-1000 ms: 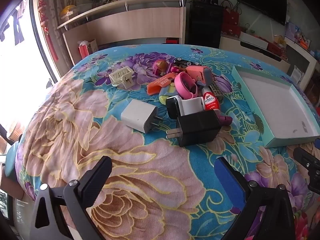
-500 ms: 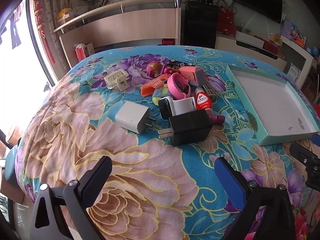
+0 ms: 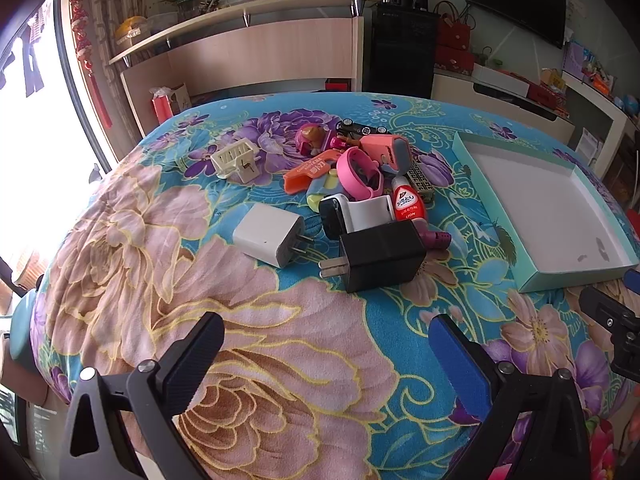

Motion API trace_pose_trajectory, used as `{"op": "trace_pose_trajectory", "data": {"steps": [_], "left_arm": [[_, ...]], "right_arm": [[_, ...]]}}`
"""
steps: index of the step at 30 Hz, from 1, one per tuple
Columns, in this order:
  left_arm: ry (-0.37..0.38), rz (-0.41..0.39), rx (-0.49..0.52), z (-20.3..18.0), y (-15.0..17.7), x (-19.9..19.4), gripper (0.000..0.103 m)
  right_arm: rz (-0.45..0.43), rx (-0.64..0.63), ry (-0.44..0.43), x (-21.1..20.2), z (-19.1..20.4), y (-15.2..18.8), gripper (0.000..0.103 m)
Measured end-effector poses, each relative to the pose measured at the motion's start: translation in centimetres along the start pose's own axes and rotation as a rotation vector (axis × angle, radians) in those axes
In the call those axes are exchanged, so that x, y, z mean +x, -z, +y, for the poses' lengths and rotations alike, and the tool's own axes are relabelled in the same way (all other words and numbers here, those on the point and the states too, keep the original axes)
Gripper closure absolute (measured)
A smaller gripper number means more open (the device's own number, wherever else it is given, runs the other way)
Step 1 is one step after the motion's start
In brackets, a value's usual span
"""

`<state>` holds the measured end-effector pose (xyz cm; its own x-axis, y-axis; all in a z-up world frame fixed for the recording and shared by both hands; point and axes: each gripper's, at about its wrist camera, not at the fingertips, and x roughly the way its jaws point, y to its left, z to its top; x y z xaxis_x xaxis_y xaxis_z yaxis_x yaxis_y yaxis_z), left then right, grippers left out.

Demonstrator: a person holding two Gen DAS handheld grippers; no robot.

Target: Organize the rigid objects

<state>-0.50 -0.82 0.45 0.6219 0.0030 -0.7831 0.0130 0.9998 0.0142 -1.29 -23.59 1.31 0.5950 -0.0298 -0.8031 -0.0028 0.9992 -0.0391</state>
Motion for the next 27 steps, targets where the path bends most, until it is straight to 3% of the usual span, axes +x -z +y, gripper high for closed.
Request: {"op": "trace_pose_trajectory", "data": {"steps": [27], "left_arm": [[-0.001,0.001,0.006,-0.21,-0.05,-0.05,0.000]], "right_arm": [[0.001,0.005,0.002,0.01,-0.15,-0.03,0.001]]}}
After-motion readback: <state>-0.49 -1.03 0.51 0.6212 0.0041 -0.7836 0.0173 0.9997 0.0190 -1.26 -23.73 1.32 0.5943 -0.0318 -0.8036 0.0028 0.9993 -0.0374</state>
